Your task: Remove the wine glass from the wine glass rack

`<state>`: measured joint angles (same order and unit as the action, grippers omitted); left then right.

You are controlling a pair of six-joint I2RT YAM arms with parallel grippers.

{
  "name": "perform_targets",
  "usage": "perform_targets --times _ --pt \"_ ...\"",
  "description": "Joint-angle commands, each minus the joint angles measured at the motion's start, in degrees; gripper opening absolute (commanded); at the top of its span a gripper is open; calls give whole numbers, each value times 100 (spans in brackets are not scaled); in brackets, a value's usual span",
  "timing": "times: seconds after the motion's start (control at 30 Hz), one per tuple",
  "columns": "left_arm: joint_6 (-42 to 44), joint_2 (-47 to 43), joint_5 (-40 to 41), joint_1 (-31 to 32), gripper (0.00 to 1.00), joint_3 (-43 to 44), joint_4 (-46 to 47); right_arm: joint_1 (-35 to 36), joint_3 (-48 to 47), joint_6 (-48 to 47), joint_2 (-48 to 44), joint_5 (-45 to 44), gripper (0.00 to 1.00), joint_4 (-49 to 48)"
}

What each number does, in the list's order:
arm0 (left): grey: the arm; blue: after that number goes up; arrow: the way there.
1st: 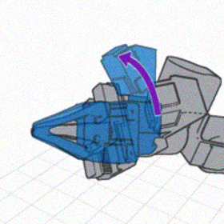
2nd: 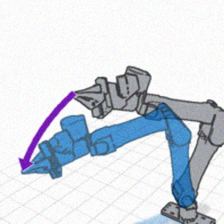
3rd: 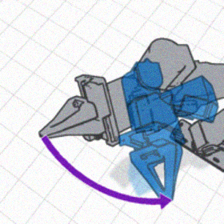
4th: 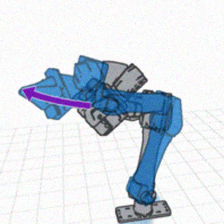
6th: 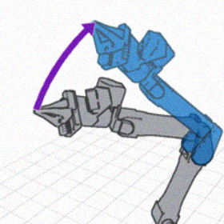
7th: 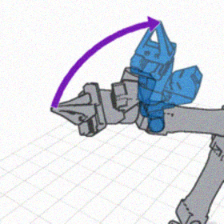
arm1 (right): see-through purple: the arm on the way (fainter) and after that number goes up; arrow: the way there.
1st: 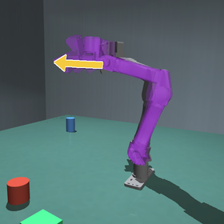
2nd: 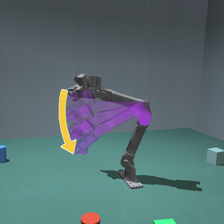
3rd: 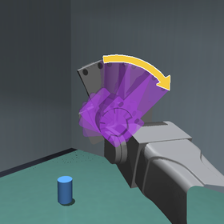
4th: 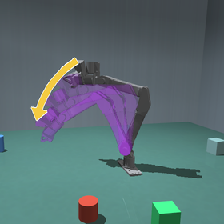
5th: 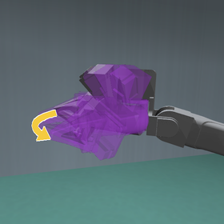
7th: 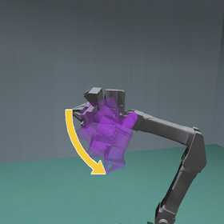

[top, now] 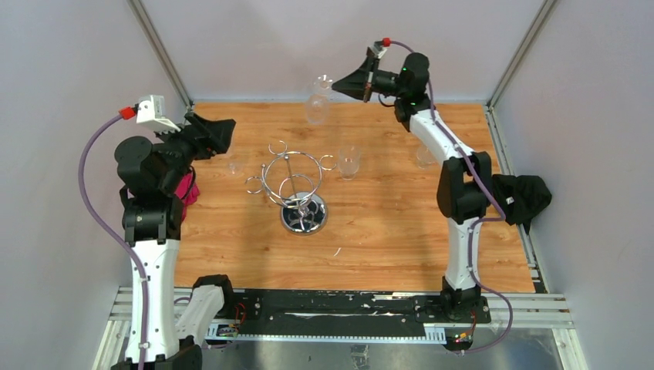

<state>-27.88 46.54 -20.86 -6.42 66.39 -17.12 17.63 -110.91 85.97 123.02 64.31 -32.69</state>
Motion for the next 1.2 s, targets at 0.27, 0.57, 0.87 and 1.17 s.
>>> perform_targets --times 0.27,0.57,0.87,1.17 --pt "-1601 756 -1609 -34 92 -496 2520 -394 1160 972 -2276 181 0 -1929" --pt "-2209 794 -2549 -26 94 -545 3807 -384 1502 1415 -3110 -31 0 -2600" --pt "-3990 1191 -3376 210 99 -957 7022 -279 1339 1565 -3640 -103 0 -2815" --pt "-6456 2433 -3326 532 100 -994 10720 15 1100 1453 -3860 -167 0 -2864"
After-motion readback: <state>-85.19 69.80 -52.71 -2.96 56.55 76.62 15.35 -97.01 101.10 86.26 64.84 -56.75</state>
